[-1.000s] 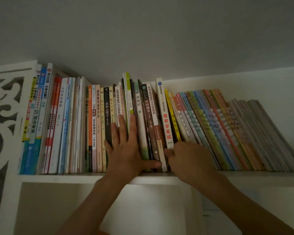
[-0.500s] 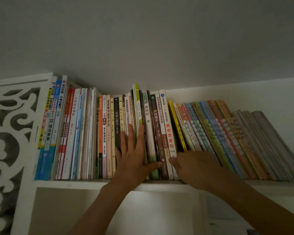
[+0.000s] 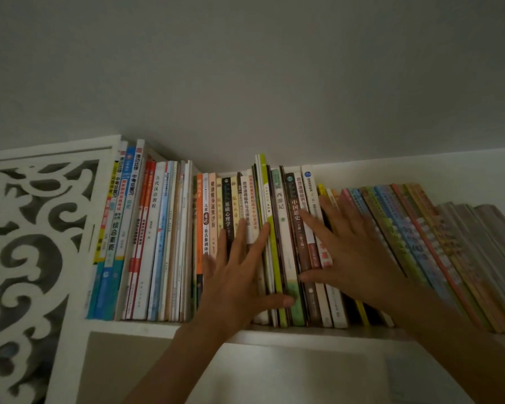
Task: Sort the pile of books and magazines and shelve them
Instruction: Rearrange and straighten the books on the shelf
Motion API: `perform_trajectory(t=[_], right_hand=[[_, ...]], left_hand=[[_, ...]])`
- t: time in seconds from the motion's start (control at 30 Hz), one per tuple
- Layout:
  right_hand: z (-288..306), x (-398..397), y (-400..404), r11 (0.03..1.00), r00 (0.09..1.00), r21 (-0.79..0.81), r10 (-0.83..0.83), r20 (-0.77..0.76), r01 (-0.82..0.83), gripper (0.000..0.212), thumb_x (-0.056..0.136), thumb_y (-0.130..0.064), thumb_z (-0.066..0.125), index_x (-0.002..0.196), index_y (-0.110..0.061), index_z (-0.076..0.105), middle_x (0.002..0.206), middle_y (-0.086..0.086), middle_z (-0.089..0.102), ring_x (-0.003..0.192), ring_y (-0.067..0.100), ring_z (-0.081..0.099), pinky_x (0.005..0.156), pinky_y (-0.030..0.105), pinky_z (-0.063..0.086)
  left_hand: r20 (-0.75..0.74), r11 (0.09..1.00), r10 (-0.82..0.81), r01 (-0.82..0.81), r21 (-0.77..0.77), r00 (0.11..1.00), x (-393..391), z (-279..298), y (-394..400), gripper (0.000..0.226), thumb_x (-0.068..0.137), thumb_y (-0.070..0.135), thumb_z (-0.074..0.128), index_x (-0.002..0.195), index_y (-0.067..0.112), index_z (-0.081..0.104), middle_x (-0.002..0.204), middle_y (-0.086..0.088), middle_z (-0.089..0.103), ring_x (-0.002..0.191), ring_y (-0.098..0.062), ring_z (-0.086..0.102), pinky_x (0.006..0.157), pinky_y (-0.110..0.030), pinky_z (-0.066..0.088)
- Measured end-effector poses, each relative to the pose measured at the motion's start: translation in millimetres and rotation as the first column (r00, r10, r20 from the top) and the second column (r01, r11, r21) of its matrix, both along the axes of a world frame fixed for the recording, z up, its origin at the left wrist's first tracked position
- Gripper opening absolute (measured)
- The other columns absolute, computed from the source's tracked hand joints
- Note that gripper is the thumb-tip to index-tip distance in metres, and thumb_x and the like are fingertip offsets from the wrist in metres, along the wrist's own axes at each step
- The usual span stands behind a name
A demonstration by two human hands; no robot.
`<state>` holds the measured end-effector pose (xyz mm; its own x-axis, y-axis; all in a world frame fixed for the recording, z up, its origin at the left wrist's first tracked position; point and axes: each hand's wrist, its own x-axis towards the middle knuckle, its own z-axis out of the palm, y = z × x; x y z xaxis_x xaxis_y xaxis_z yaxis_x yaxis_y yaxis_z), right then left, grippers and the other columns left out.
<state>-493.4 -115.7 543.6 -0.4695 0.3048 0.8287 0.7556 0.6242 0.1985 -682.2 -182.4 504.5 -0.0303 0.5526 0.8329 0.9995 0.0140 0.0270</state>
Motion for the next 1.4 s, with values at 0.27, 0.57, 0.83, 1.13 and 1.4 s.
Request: perform_trajectory(t=[0.27,0.57,0.83,1.13,1.4], right_hand=[[11,-24,-37,0.991,0.983,0.018,0.134,-0.123,-0.132,0.081,0.083,-0.050,0.060,0.147,-0.030,0.016,0.158,-0.001,-0.005,0.144,0.020,-0.012,0.115,0.039,-0.009],[-10,-66,-33,0.996,0.979,0.083,0.041,-0.199,-0.025,0.071,0.088,-0.053,0.047,0.147,-0.030,0.017,0.157,0.009,0.006,0.145,0.030,-0.002,0.116,0.047,0.002],[-17,-64,-20,0.992,0.976,0.125,0.032,-0.216,-0.005,0.071,0.082,-0.065,0.010,0.148,-0.037,0.012,0.158,0.004,0.009,0.144,0.020,-0.001,0.111,0.042,-0.004],[-19,-64,-9,0.986,0.962,0.162,0.076,-0.263,-0.034,0.072,0.084,-0.065,0.023,0.146,-0.029,0.022,0.157,0.001,0.016,0.144,0.019,0.006,0.113,0.051,0.006],[-21,-65,-9,0.985,0.965,0.169,0.069,-0.254,-0.026,0.072,0.086,-0.067,0.019,0.146,-0.027,0.024,0.156,0.004,0.018,0.144,0.023,0.007,0.110,0.049,0.002]], left_hand=[[-0.034,0.998,-0.044,0.046,0.051,0.998,-5,-11,-5,0.093,0.071,0.079,0.032,0.134,0.047,-0.029,0.149,0.005,-0.032,0.139,-0.019,-0.025,0.112,-0.055,-0.004],[0.180,0.931,-0.282,0.224,0.287,0.942,-38,-3,-4,0.076,0.087,0.046,0.054,0.147,0.023,0.012,0.155,0.001,0.004,0.142,-0.017,0.009,0.114,-0.039,0.023],[0.034,0.798,-0.131,0.085,0.597,0.991,-17,49,8,0.039,0.096,0.039,0.042,0.128,0.018,0.047,0.139,-0.004,0.045,0.130,-0.024,0.037,0.107,-0.042,0.027],[0.244,0.916,-0.299,0.206,0.344,0.923,-4,128,10,0.060,0.086,0.059,0.046,0.140,0.034,0.035,0.146,-0.002,0.033,0.136,-0.022,0.023,0.108,-0.042,0.016],[0.248,0.880,-0.406,0.303,0.366,0.880,3,137,11,0.045,0.083,0.042,0.061,0.126,0.032,0.050,0.136,0.003,0.046,0.128,-0.021,0.036,0.108,-0.041,0.018]])
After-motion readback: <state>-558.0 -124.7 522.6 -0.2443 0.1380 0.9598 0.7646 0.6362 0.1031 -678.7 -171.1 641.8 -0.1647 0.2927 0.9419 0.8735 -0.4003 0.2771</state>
